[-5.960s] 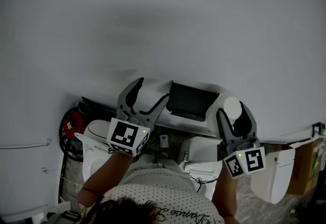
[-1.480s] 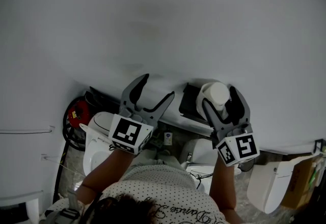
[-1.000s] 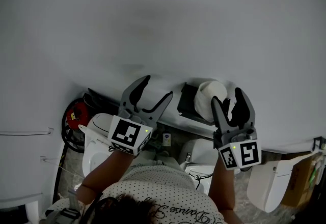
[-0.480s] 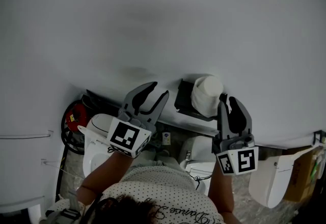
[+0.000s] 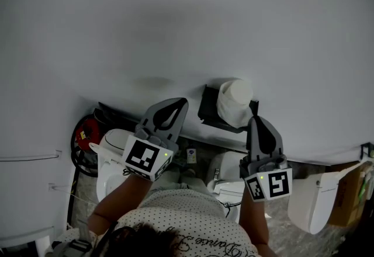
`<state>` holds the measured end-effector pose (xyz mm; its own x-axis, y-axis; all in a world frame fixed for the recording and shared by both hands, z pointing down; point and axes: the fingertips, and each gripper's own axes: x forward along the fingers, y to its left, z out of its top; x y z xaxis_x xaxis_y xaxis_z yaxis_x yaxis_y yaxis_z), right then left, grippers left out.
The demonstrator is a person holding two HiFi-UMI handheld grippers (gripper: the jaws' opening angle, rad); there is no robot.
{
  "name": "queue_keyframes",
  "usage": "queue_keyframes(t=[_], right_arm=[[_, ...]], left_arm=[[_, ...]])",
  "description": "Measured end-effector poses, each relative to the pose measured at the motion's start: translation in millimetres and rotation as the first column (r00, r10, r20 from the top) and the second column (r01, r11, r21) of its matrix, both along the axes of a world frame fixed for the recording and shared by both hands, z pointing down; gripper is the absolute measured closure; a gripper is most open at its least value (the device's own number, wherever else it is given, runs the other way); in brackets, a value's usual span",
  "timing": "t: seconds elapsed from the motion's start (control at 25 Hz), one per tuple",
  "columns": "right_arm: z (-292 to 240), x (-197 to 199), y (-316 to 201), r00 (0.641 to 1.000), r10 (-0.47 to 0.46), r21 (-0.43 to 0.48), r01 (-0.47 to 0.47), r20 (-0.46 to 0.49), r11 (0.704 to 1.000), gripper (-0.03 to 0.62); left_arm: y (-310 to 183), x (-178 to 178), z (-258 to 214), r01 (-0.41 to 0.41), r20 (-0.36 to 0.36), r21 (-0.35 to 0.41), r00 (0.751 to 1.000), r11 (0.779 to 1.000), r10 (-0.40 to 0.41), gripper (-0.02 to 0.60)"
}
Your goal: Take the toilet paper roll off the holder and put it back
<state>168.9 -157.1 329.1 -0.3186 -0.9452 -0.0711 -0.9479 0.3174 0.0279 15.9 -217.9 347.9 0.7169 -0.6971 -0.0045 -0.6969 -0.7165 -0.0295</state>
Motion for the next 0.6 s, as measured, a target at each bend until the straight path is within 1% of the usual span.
queue_keyframes(t=[0.16,0.28,0.44,0.6], right_arm=[[2.1,-0.3,1.2,1.000,0.023,0.003,-0.023,-0.009,1.000,0.583],[5.1,-0.8,0.4,1.000,0.026,-0.007,-0.026,-0.007,1.000,0.583],[9.0,2.9,-1.7,0.998,0.059,-0.021,-0.060,-0.024,0.998,0.583],[11.2,5.9,-2.8,0.996,0.083,-0.028,-0.084,-0.024,0.996,0.583]], left_arm=[[3.2,4.4,4.2,-0.011,0.030,0.003,0.999,1.000,0.011,0.577],[5.4,6.9,5.0,-0.020,0.034,0.009,0.999,1.000,0.020,0.577],[7.5,7.7,1.7,-0.025,0.000,0.018,1.000,1.000,0.025,0.577],[9.9,11.7,0.6,-0.037,-0.017,0.020,0.999,0.999,0.037,0.577]])
